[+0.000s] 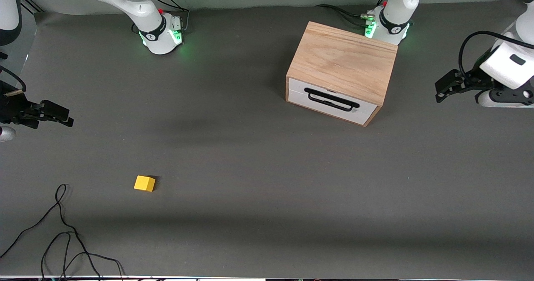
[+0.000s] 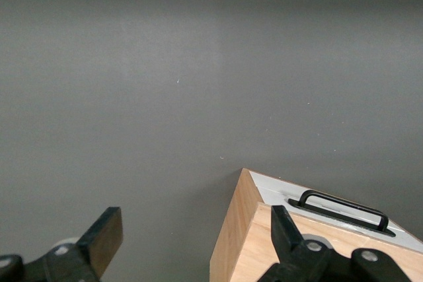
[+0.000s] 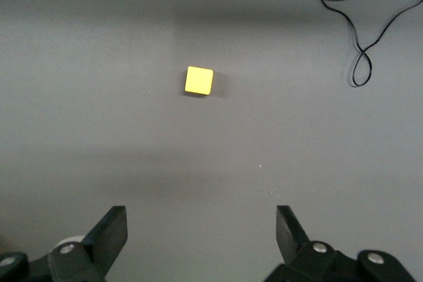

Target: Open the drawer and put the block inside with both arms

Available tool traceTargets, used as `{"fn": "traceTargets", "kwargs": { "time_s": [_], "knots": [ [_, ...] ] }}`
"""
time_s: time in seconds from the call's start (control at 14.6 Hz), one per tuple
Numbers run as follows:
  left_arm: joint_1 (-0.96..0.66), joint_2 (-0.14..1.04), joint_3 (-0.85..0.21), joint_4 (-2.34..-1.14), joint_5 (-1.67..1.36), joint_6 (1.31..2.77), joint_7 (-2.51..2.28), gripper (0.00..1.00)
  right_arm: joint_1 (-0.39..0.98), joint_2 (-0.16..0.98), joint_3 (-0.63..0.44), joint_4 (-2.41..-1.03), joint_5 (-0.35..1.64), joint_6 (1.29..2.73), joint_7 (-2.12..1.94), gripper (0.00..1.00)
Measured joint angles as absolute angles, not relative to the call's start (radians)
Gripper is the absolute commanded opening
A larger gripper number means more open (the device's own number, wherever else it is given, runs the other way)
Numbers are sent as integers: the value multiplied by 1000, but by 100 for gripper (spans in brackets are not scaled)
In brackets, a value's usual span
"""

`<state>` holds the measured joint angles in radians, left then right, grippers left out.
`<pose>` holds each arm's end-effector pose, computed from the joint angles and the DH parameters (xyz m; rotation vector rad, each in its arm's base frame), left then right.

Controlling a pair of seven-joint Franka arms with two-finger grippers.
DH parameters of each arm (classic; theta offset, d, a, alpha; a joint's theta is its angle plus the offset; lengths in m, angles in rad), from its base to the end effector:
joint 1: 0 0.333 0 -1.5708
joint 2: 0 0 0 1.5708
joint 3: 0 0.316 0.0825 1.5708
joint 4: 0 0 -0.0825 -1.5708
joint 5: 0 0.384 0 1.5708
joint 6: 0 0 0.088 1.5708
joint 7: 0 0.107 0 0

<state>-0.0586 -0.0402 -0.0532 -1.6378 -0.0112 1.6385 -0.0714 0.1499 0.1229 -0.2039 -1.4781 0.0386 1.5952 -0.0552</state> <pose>0.5445 -0.0629 0.6209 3.1276 -0.0624 0.0623 0.5934 -0.0205 0.6013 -3.1277 -0.0026 0.0039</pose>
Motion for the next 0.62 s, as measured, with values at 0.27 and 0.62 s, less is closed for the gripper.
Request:
{"fn": "traceTargets", "kwargs": {
  "time_s": [0.27,0.62],
  "knots": [
    [-56,-40,-48,-1638,-11,1636,-60,100,150,126,-204,-1478,40,1608,-55,100],
    [-56,-40,-52,-1638,-11,1630,-60,100,150,135,-204,-1478,40,1609,-55,100]
  ]
}}
